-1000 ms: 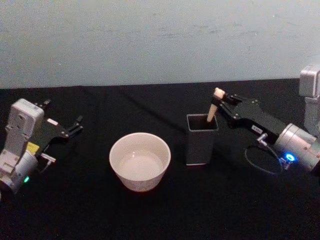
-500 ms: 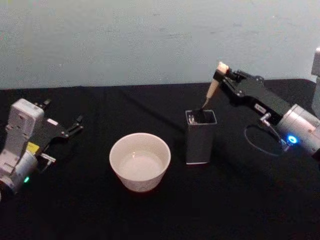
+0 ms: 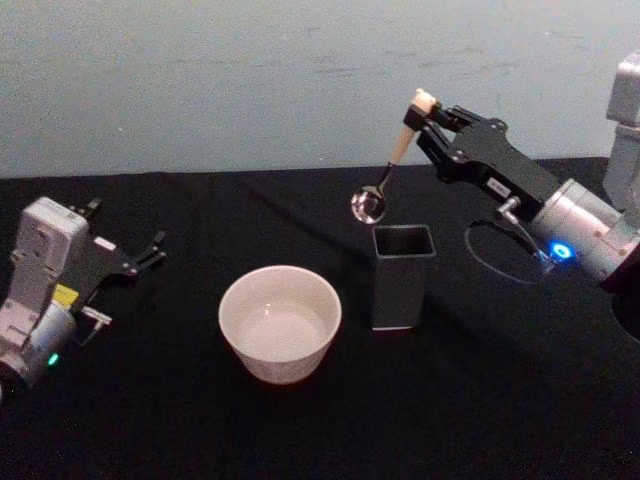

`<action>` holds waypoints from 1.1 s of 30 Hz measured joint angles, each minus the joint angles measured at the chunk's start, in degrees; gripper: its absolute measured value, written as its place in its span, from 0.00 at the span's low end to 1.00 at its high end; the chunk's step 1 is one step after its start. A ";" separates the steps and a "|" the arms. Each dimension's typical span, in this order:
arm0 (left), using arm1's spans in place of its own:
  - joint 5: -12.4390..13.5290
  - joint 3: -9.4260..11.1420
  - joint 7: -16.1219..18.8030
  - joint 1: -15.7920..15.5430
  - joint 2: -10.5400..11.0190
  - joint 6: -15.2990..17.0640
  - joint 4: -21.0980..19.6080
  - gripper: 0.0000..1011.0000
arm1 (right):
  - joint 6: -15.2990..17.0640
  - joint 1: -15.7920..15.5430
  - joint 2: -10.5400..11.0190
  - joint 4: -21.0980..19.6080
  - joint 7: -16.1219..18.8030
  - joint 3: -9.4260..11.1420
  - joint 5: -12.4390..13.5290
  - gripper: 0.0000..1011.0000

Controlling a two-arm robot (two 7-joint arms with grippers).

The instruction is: Pick up the stirring spoon with one hand, stir inside the cup, then place it back in its original position.

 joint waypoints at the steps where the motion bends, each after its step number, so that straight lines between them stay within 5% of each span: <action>1: 0.00 0.00 0.00 0.00 0.00 0.00 0.00 0.99 | -0.02 0.24 -0.14 0.18 0.07 -0.19 -0.14 0.21; 18: 0.00 0.00 0.00 0.00 0.00 0.00 0.00 0.99 | -0.15 5.33 -3.22 5.79 3.97 -6.39 -2.99 0.21; 33: 0.00 0.00 0.00 0.00 0.00 0.00 0.00 0.99 | -0.35 6.03 -2.97 6.59 7.02 -10.98 -6.00 0.21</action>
